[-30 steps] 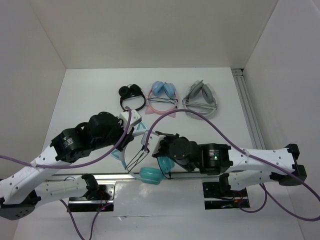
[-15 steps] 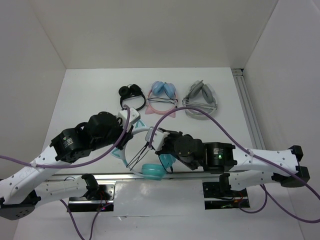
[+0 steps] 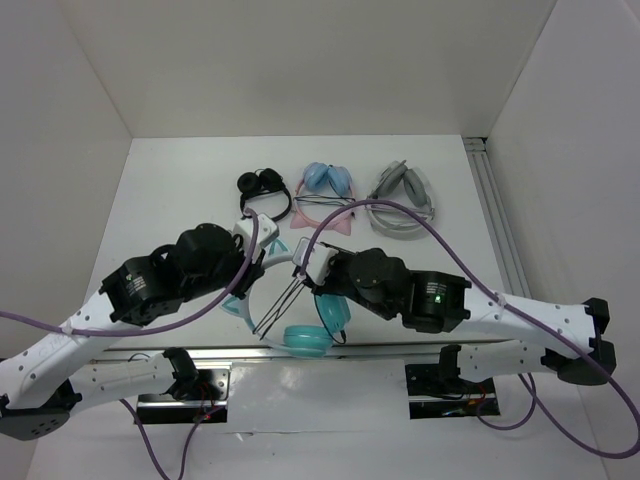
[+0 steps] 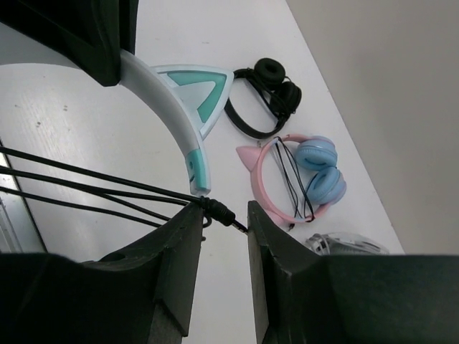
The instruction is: Wrap the headphones
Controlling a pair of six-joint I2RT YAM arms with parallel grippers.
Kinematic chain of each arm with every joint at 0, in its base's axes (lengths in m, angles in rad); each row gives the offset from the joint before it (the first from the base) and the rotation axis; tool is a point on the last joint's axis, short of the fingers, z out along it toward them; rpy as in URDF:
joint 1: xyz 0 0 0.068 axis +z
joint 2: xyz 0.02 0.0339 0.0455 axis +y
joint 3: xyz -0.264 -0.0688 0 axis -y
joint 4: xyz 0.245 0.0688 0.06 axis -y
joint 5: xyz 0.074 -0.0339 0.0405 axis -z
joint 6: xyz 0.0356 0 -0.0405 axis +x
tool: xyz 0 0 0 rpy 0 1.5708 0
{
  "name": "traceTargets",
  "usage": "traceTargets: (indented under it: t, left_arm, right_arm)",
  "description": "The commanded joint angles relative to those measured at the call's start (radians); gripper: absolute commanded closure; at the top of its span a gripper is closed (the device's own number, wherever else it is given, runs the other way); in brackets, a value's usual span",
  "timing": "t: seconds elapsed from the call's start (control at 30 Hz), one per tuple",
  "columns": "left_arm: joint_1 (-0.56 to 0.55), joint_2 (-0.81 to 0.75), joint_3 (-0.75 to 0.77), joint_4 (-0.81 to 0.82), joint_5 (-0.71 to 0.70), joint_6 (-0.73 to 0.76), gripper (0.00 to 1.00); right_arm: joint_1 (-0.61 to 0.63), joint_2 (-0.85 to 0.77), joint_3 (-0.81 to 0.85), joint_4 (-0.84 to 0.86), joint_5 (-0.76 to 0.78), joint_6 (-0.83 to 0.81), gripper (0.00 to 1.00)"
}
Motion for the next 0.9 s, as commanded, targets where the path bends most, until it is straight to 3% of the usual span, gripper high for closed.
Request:
traceTargets:
  t: [0.0,0.5,0.87]
  left_arm:
    - [-0.017,-0.050,0.020,-0.084,0.098,0.023,1.00]
    - [-0.017,-0.062,0.030,-0.112,0.037,-0.006,1.00]
    - [-0.026,0.005,0.050,-0.142,-0.081,-0.046,1.00]
  right_arm:
    - [-0.068,0.009,0.070,-0.025,0.053,0.009,0.62]
    - [-0.145,0.069,0.089,-0.058,-0.063,0.029,0.46]
    - [-0.154,0.060,0.042,0.013,0.021,0.029,0.46]
